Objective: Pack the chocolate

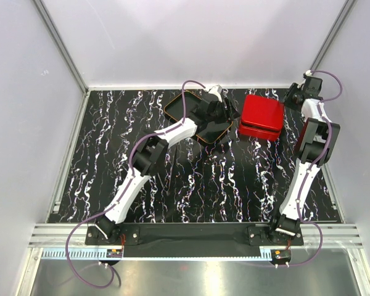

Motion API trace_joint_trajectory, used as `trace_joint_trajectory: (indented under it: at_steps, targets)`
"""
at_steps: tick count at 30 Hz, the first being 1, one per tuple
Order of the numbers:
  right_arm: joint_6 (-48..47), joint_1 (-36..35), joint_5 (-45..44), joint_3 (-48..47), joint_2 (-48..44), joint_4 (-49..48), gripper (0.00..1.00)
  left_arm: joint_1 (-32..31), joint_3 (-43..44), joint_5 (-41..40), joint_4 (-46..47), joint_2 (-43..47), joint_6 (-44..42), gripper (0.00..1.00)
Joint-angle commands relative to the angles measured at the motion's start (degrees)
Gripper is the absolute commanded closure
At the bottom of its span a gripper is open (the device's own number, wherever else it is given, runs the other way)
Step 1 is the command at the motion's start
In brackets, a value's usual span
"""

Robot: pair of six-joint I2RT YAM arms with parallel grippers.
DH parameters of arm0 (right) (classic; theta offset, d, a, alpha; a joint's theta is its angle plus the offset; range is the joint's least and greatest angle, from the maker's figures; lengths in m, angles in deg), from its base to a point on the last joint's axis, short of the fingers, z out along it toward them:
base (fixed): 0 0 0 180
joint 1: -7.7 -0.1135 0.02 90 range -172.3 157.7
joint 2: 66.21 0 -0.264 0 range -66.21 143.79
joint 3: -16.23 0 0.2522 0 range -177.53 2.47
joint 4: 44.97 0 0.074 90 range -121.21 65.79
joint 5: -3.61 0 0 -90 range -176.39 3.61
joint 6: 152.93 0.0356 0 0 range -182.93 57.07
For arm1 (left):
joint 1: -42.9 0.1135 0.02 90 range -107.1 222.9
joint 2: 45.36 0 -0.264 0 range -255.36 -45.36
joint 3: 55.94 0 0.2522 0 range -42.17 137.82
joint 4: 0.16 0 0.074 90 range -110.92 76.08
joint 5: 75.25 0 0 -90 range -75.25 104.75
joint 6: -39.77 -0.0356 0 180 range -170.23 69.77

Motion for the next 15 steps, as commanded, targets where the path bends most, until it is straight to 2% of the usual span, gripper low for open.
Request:
trace_joint_trajectory:
  at_steps: [1,7,15]
  targets:
    - [-2.9,-0.1,3.3,3.9,-4.0,-3.0,0.6,-0.1,3.1,-0.7,4.7,-0.2,0.2,0.32]
    - [-5.8,0.0,4.0,7.5,-6.1,-5.4,0.62,-0.3,3.0,0.2,5.3,-0.1,0.2,0.3]
    - [-5.7,1.9,9.7,12.5,-9.0,-10.9,0.58,-0.7,3.1,0.6,6.3,-0.3,0.1,0.29]
